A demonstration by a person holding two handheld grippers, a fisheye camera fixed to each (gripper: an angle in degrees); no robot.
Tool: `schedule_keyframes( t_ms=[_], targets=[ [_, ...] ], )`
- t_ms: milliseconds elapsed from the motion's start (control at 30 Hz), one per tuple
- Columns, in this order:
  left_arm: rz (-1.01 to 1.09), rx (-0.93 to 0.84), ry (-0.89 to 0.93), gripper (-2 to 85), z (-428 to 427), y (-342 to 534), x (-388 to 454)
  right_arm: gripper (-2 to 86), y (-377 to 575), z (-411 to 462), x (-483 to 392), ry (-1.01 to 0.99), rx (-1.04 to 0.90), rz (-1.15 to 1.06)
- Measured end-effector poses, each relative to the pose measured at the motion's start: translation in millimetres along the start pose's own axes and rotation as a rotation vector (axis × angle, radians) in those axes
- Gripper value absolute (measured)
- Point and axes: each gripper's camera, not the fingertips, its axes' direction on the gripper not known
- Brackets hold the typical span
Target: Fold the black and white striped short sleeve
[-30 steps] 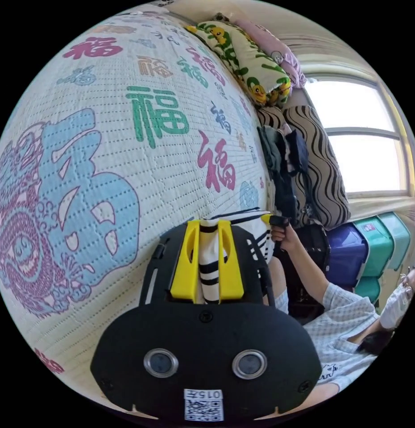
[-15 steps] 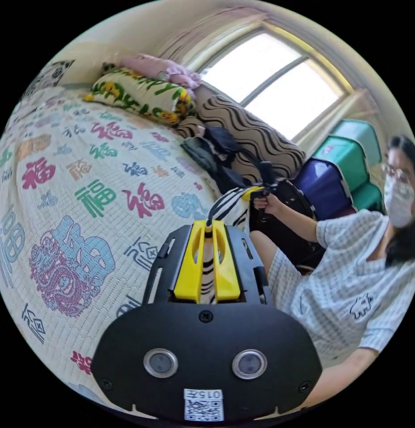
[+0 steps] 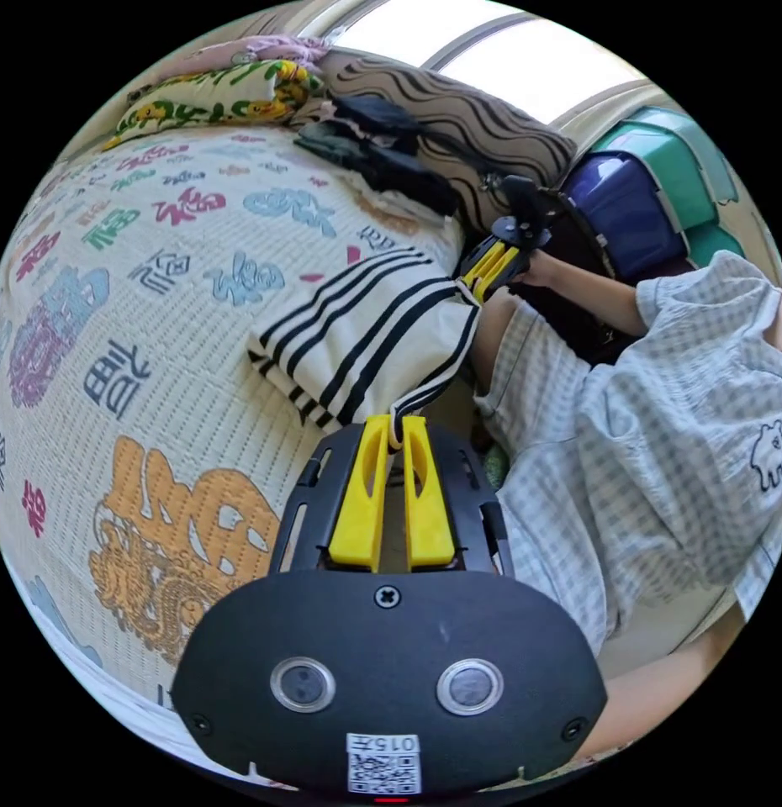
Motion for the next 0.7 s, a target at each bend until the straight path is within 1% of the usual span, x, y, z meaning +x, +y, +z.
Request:
schedule_keyframes(
  t_ms=[67, 167, 233, 300, 333, 400, 433, 500, 533, 600, 667, 700],
  targets=[
    [-0.038, -0.046, -0.019, 2.1, 22.4, 5.0, -1.6, 5.0, -2.0, 30.2, -6.3, 0.026, -0.08, 0.029],
    [-0.074, -0.089, -0.033, 3.3, 37.2, 7.2, -1.1, 5.5, 1.2, 47.7, -16.5, 0.072, -0.15, 0.067],
    [-0.082, -0.12, -0.045, 4.8, 39.2, 7.9, 1.6, 5.5, 7.1, 47.6, -22.5, 0.103, -0.159, 0.1],
    [-0.094, -0.144, -0.061, 5.7, 36.7, 9.5, 4.5, 5.4, 13.9, 39.3, -28.2, 0.122, -0.124, 0.14],
    [-0.104, -0.14, -0.072, 5.9, 32.1, 10.3, 7.3, 5.4, 16.9, 30.3, -32.1, 0.127, -0.073, 0.169],
    [-0.104, -0.081, -0.087, 6.0, 21.6, 8.7, 13.8, 4.7, 15.8, 17.8, -39.9, 0.127, 0.023, 0.193],
    [-0.112, -0.023, -0.103, 5.9, 16.2, 5.5, 16.9, 3.7, 9.9, 14.4, -46.3, 0.119, 0.084, 0.184],
    [-0.12, 0.043, -0.095, 5.7, 18.7, -3.7, 17.9, 2.1, -7.0, 22.7, -52.5, 0.095, 0.121, 0.172],
    [-0.121, 0.047, -0.073, 5.7, 29.4, -12.2, 15.7, 1.2, -22.3, 38.5, -53.7, 0.07, 0.086, 0.159],
    [-0.127, -0.011, -0.07, 5.3, 54.5, -25.6, 9.2, 0.2, -44.5, 68.9, -51.0, 0.053, 0.003, 0.159],
    [-0.151, -0.097, -0.102, 3.4, 88.6, -34.8, -3.8, -0.3, -60.9, 104.9, -42.0, 0.071, -0.101, 0.181],
    [-0.16, -0.117, -0.112, 2.6, 95.7, -35.1, -7.8, -0.4, -62.7, 110.5, -39.6, 0.078, -0.121, 0.188]
  ],
)
